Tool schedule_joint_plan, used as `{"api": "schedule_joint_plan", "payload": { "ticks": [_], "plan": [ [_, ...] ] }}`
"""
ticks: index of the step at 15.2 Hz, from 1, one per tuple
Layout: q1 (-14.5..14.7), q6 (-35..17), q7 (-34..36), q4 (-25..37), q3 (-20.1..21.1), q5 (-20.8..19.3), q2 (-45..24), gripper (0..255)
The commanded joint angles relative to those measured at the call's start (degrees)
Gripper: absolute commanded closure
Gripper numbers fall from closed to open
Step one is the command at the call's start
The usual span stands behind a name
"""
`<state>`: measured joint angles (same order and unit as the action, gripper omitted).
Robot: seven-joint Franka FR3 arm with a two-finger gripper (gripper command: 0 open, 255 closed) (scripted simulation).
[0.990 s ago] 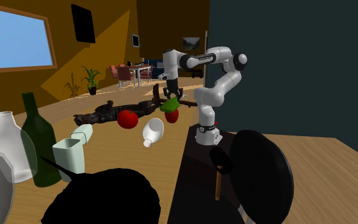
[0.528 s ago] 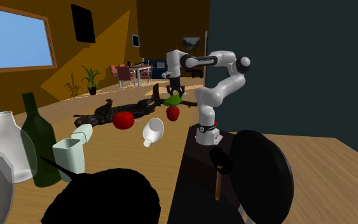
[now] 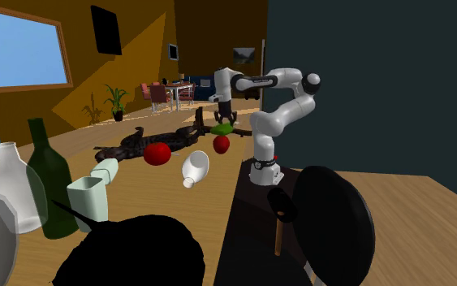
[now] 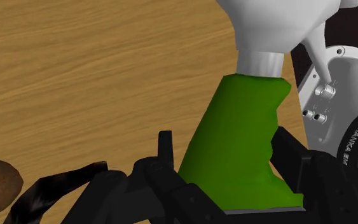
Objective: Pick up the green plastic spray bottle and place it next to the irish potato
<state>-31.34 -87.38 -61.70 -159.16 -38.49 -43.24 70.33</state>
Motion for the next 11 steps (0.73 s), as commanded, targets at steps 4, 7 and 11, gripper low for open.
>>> {"api": "schedule_joint_plan", "payload": {
  "ticks": [4, 7, 11],
  "plan": [
    [-1.0, -3.1, 0.6, -3.4, -3.0, -2.9, 0.1, 255],
    [-1.6, -5.1, 1.0, -5.1, -4.9, -4.8, -0.2, 255],
    [-2.3, -7.8, 1.6, -7.3, -7.8, -7.6, -0.9, 255]
  ]
}}
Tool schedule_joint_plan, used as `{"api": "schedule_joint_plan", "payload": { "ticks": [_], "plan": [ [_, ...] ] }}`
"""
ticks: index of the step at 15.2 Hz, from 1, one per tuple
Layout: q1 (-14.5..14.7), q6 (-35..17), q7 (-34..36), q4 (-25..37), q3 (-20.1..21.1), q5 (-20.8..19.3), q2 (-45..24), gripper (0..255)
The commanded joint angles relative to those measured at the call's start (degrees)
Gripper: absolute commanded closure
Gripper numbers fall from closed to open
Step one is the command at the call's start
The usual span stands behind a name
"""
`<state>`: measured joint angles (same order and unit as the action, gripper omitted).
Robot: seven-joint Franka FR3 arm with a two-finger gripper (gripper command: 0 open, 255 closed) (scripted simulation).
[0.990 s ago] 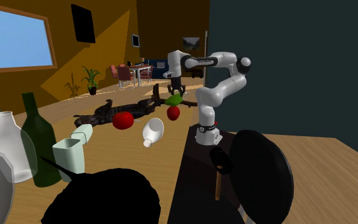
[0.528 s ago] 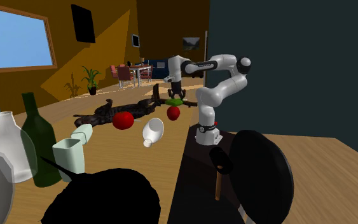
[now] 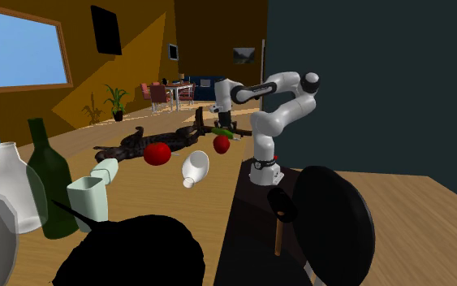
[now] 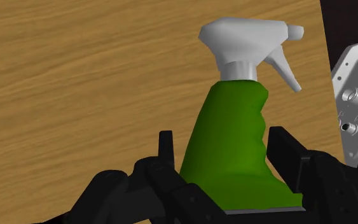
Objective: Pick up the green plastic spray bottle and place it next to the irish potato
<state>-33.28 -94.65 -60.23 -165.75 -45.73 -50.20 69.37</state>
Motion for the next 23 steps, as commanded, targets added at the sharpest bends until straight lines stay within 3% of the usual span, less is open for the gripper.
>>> {"api": "schedule_joint_plan", "payload": {
  "ticks": [1, 6, 14, 15, 20, 23],
  "plan": [
    [-0.5, -1.3, 0.3, -1.2, -1.3, -1.4, -0.2, 255],
    [-1.1, -5.8, 1.4, -3.8, -6.1, -6.0, -2.3, 255],
    [-1.1, -5.8, 1.4, -3.8, -6.1, -6.0, -2.3, 255],
    [-1.1, -6.0, 1.4, -3.9, -6.2, -6.2, -2.4, 0],
    [-1.1, -5.8, 1.4, -3.8, -6.1, -6.1, -2.3, 0],
    [0.7, -0.4, 1.0, -0.4, 0.2, 0.3, -0.3, 0]
  ]
}}
